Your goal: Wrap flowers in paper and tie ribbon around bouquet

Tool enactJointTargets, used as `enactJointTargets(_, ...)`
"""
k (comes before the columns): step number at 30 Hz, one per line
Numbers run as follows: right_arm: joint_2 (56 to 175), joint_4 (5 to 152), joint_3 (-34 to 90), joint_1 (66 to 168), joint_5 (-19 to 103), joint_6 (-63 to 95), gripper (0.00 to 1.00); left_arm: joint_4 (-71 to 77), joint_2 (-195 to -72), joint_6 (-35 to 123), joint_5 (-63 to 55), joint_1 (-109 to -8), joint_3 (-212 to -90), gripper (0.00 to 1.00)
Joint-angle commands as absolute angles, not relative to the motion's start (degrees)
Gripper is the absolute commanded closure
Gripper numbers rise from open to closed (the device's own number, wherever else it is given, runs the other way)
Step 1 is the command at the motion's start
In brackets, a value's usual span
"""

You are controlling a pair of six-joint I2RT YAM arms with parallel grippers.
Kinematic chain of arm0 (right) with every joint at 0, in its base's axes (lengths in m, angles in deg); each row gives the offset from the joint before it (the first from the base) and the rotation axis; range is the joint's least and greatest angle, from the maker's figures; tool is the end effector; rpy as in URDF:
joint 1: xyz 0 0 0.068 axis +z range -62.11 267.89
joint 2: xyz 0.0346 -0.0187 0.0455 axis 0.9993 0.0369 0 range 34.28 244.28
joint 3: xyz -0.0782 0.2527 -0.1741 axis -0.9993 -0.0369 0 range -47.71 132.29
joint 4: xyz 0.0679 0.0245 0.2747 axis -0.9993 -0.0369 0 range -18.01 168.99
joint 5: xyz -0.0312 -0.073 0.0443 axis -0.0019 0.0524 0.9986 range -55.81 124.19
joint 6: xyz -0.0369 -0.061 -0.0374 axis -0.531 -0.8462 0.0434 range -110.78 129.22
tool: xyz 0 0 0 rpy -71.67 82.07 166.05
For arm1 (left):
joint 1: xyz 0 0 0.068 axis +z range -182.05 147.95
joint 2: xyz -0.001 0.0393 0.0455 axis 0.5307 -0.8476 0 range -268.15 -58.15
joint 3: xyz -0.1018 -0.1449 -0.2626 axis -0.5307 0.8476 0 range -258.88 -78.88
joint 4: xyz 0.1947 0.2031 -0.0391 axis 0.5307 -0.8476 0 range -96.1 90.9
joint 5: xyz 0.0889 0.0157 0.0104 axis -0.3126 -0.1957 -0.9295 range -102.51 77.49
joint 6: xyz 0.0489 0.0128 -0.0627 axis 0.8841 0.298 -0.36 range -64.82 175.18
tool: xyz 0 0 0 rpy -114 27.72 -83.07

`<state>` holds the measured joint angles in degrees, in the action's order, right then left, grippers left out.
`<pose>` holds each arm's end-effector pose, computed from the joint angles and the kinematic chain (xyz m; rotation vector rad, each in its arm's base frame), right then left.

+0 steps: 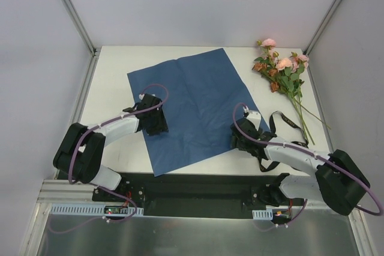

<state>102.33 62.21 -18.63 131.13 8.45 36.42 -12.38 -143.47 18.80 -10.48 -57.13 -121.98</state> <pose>0.1870 0.1343 0.1647 -0.1680 2.4049 -0.0215 0.2848 -0.1360 0.1670 -0.2423 2.5938 -0.4528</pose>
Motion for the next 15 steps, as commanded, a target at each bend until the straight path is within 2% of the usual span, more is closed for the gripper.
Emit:
enactJointTargets(1, 107.3, 72.2, -16.6, 128.0, 10.1, 33.3, 0.31, -12.8, -141.9, 14.8, -9.7, -57.5, -114.9, 0.54)
enactJointTargets(11, 120.5, 77.0, -5.4, 120.3, 18.9, 23.5, 0.29, -11.1, -137.4, 13.8, -6.7, -57.5, -112.5, 0.53)
enactJointTargets(14, 117.5, 73.8, -4.2, 119.0, 19.8, 21.6, 0.27, -11.1, -135.3, 14.7, -5.6, -57.5, -113.2, 0.52)
enactJointTargets(15, 116.5, 73.3, -4.2, 117.4, 20.7, 20.6, 0.24, -11.1, -133.4, 14.8, -4.4, -57.5, -113.3, 0.47)
